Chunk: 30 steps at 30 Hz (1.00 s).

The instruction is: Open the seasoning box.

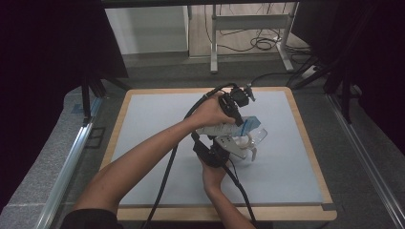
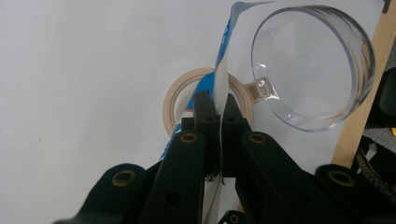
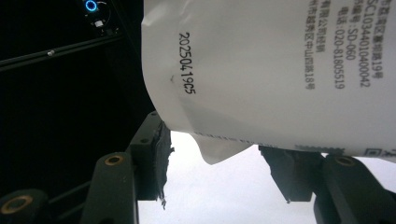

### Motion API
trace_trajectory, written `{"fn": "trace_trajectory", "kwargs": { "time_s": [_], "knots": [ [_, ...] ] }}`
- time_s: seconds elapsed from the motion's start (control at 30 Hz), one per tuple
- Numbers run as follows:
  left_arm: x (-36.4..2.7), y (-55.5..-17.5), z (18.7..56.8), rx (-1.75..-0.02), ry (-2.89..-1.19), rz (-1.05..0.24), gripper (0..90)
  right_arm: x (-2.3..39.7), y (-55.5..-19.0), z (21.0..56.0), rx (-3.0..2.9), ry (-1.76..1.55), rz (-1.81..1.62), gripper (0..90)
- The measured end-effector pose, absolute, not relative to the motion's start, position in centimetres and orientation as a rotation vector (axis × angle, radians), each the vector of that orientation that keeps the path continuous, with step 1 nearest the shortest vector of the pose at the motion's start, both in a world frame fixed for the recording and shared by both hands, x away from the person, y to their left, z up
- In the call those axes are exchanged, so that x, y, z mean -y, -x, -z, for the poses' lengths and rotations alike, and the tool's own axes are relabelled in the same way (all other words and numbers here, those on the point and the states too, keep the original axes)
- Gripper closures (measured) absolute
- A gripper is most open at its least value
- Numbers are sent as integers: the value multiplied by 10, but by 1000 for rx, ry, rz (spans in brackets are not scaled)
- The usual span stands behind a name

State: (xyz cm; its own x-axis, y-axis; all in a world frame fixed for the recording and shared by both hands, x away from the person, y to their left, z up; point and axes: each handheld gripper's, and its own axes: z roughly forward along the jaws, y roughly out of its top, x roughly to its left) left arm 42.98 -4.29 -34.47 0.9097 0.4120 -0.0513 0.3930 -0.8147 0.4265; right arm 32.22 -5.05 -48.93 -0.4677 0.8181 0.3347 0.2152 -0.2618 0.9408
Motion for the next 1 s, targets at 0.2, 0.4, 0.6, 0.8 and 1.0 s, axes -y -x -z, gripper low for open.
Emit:
{"fn": "trace_trajectory", "kwargs": {
  "time_s": [0.2, 0.4, 0.6, 0.8, 1.0],
  "knots": [
    [43, -430, 344, -582, -2635, -59, 900, 50, -322, 489, -1537, -1267, -1781, 446],
    [43, -430, 344, -582, -2637, -60, 900, 50, -322, 489, -1534, -1268, -1782, 446],
    [43, -430, 344, -582, -2640, -62, 900, 49, -322, 489, -1535, -1265, -1781, 446],
    [44, -430, 345, -577, -2647, -64, 900, 49, -322, 489, -1530, -1272, -1785, 446],
    [45, -429, 345, -575, -2650, -64, 900, 49, -322, 489, -1518, -1281, -1792, 446]
  ]
}}
